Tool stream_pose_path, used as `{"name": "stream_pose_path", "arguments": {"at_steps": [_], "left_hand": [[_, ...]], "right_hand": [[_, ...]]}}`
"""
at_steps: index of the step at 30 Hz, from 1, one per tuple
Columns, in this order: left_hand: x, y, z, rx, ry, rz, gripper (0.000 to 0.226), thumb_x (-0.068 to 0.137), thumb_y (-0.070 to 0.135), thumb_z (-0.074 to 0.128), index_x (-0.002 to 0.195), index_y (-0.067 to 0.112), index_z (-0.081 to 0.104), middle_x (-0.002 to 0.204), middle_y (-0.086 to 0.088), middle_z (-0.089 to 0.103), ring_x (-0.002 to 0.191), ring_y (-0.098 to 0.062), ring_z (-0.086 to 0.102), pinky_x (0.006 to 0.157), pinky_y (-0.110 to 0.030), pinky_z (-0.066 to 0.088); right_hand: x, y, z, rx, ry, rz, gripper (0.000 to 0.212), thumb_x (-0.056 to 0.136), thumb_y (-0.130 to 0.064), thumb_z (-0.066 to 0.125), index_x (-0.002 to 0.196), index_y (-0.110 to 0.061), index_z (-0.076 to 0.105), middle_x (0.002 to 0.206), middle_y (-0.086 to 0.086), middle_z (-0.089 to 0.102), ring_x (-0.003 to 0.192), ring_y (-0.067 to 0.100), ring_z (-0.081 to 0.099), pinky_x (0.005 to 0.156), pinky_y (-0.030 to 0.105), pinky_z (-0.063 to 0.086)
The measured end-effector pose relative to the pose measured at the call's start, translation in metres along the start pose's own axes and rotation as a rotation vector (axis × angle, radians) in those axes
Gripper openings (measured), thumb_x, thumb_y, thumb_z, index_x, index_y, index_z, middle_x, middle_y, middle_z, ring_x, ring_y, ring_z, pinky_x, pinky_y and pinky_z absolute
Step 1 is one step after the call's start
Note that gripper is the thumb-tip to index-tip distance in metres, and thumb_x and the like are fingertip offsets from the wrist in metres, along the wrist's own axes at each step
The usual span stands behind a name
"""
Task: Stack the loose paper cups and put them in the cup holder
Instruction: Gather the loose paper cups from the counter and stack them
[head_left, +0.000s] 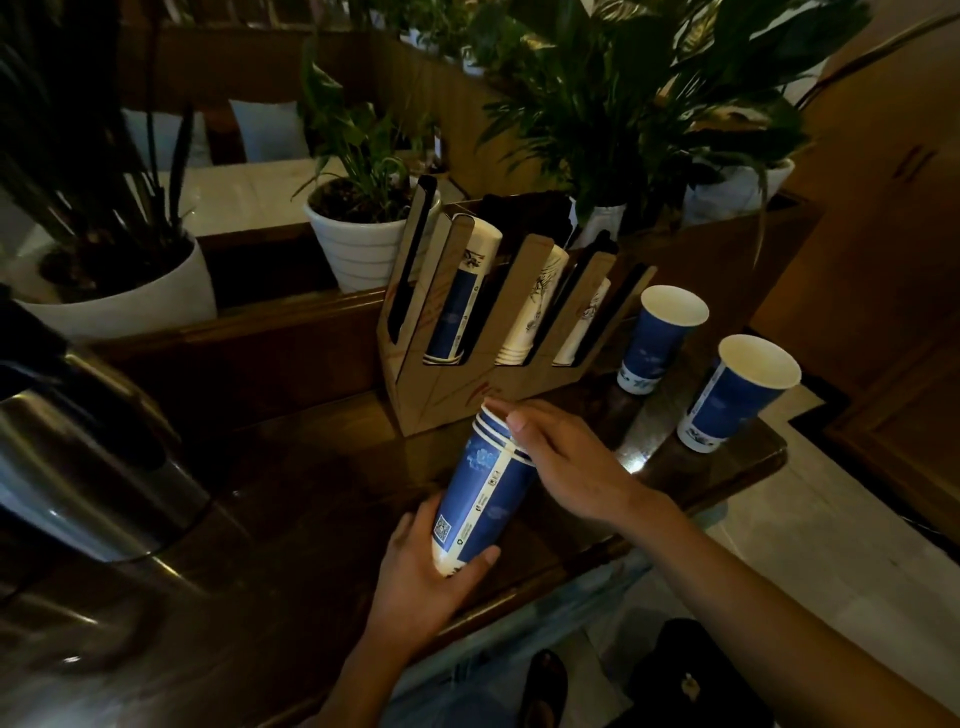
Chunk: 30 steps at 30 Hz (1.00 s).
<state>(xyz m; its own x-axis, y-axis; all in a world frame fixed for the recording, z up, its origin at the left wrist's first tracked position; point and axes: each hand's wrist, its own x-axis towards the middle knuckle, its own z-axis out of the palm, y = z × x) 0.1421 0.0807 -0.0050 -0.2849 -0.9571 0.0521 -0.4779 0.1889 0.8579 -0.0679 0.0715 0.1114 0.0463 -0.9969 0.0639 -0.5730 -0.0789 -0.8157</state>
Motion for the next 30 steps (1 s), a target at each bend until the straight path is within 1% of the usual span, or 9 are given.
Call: {"name": "stream_pose_path", "arguments": {"at_steps": [3,8,13,16,19,21,24,27,30], "left_hand": [[0.002,0.0,0.001,-0.036,0.028,-0.016,0.075,0.06,0.072,0.074,0.124,0.055,0.038,0.116,0.018,0.057,0.103,-0.003,0.061,0.087,-0.037,0.058],[0.014,0.011,0.008,-0.023,0.051,-0.073,0.072,0.057,0.075,0.076,0.114,0.057,0.035,0.117,0.017,0.056,0.113,-0.011,0.054,0.099,-0.041,0.05],[0.022,0.029,0.03,-0.008,0.1,-0.084,0.084,0.061,0.07,0.071,0.131,0.03,0.047,0.122,0.015,0.059,0.115,-0.015,0.054,0.105,-0.043,0.042],[0.023,0.033,0.034,-0.034,0.097,-0.102,0.083,0.063,0.064,0.068,0.133,0.024,0.051,0.12,0.014,0.059,0.111,-0.014,0.051,0.101,-0.04,0.045],[0.023,0.033,0.037,0.009,0.103,-0.104,0.075,0.064,0.064,0.066,0.126,0.023,0.057,0.119,0.01,0.063,0.11,-0.013,0.048,0.1,-0.034,0.045],[0.021,0.034,0.039,0.051,0.139,-0.094,0.069,0.065,0.065,0.068,0.12,0.024,0.057,0.114,0.008,0.065,0.107,-0.015,0.05,0.096,-0.031,0.046],[0.02,0.034,0.042,0.061,0.204,-0.111,0.075,0.06,0.067,0.069,0.119,0.022,0.057,0.11,0.004,0.065,0.106,-0.016,0.053,0.093,-0.035,0.052],[0.022,0.03,0.045,0.051,0.214,-0.1,0.077,0.061,0.066,0.07,0.123,0.021,0.056,0.116,0.004,0.065,0.116,-0.016,0.052,0.102,-0.041,0.05],[0.025,0.024,0.048,0.086,0.215,-0.067,0.081,0.064,0.067,0.069,0.129,0.02,0.055,0.122,0.003,0.065,0.124,-0.02,0.05,0.115,-0.046,0.037]], "right_hand": [[0.0,-0.01,0.006,-0.174,-0.011,-0.058,0.051,0.101,-0.059,0.028,0.145,-0.038,0.042,0.146,-0.006,0.048,0.13,0.006,0.047,0.107,0.037,0.045],[0.012,-0.048,0.005,-0.384,-0.127,-0.122,0.051,0.092,-0.059,0.033,0.142,-0.052,0.031,0.136,0.002,0.044,0.127,0.021,0.045,0.092,0.043,0.053],[0.01,-0.065,0.014,-0.533,-0.051,-0.211,0.046,0.086,-0.058,0.042,0.129,-0.04,0.047,0.122,0.001,0.045,0.117,0.023,0.048,0.084,0.039,0.053],[0.007,-0.064,0.019,-0.605,0.01,-0.259,0.038,0.089,-0.056,0.042,0.122,-0.038,0.048,0.121,0.003,0.049,0.113,0.022,0.049,0.083,0.038,0.053],[0.007,-0.062,0.022,-0.684,0.065,-0.262,0.03,0.087,-0.058,0.043,0.109,-0.037,0.048,0.104,0.002,0.054,0.093,0.019,0.053,0.07,0.035,0.05],[0.018,-0.065,0.018,-0.742,0.024,-0.206,0.032,0.086,-0.062,0.042,0.099,-0.033,0.05,0.091,0.001,0.055,0.081,0.019,0.054,0.062,0.033,0.043],[0.043,-0.071,0.017,-0.802,-0.114,-0.097,0.047,0.088,-0.065,0.039,0.09,-0.023,0.063,0.08,0.003,0.063,0.079,0.025,0.061,0.065,0.034,0.044],[0.051,-0.071,0.025,-0.81,-0.018,-0.055,0.053,0.084,-0.061,0.037,0.092,-0.022,0.073,0.088,0.007,0.07,0.083,0.027,0.064,0.069,0.036,0.05],[0.047,-0.062,0.03,-0.808,0.048,-0.109,0.047,0.086,-0.052,0.037,0.088,-0.021,0.072,0.086,0.007,0.069,0.078,0.029,0.062,0.064,0.035,0.048]]}}
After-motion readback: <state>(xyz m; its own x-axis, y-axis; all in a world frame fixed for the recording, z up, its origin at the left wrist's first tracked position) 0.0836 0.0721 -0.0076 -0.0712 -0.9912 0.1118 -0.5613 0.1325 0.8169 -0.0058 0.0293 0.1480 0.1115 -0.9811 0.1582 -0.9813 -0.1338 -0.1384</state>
